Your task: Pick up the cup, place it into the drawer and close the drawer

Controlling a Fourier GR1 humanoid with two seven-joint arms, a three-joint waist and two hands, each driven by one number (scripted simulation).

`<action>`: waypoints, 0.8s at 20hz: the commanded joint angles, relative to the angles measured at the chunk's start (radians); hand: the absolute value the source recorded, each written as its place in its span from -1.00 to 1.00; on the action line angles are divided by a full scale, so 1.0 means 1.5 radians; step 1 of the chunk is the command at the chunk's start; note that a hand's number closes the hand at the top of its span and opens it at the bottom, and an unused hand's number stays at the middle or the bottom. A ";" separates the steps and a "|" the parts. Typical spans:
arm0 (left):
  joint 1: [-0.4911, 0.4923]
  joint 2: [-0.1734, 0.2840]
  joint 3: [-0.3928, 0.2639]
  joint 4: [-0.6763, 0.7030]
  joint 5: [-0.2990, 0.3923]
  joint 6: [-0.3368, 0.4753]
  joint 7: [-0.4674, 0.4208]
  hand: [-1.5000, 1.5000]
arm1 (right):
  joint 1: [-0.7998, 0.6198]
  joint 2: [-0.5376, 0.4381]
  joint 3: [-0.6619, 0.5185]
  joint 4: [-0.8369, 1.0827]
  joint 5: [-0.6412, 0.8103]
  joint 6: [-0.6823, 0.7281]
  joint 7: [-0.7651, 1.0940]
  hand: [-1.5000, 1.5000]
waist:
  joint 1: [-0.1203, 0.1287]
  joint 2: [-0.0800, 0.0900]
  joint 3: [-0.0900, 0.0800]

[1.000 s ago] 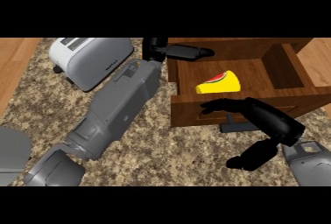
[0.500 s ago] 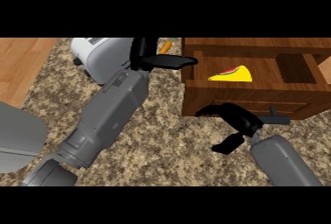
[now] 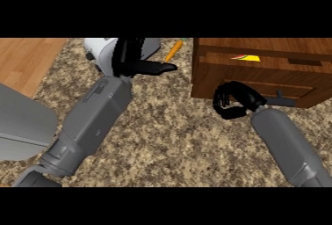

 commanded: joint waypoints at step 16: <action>0.091 0.059 -0.019 -0.086 0.002 -0.081 0.024 -1.00 | -0.193 -0.110 -0.165 0.164 -0.087 0.002 -0.025 1.00 | 0.065 0.021 0.002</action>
